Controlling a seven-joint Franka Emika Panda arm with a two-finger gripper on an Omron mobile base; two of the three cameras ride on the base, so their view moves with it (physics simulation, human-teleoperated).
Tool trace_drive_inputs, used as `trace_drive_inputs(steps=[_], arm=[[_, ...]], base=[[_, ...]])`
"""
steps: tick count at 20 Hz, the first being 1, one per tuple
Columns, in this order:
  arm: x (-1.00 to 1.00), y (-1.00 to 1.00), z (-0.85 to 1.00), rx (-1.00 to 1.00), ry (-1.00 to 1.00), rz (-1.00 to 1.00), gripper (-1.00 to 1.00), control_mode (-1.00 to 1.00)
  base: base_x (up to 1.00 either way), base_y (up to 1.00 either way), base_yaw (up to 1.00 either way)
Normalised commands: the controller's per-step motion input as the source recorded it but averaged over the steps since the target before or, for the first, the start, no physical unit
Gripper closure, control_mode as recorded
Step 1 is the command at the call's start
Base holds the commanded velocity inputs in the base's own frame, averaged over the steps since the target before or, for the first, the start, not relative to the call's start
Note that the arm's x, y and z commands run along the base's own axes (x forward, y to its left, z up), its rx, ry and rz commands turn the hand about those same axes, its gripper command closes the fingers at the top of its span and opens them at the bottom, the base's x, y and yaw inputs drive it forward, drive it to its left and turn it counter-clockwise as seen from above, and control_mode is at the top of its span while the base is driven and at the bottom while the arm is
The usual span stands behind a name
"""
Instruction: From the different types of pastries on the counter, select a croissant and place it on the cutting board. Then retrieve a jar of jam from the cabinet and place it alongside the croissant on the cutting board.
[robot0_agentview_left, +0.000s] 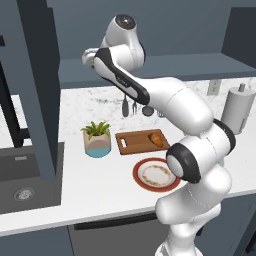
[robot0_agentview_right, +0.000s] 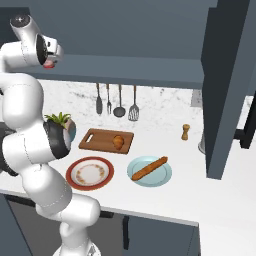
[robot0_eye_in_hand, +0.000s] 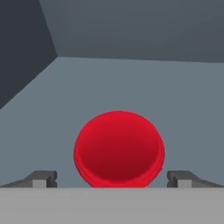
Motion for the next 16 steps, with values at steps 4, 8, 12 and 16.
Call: trace_drive_inputs(steps=[4,8,12,16], arm=[[0.16,0.0,0.0,0.0,0.0,0.0,-1.0,-1.0],[0.16,0.0,0.0,0.0,0.0,0.0,-1.0,-1.0],[0.01,0.0,0.0,0.0,0.0,0.0,-1.0,-1.0],[0.0,0.0,0.0,0.0,0.0,0.0,-1.0,-1.0]], base=[[0.0,0.0,0.0],[0.0,0.0,0.0],[0.0,0.0,0.0],[0.0,0.0,0.0]])
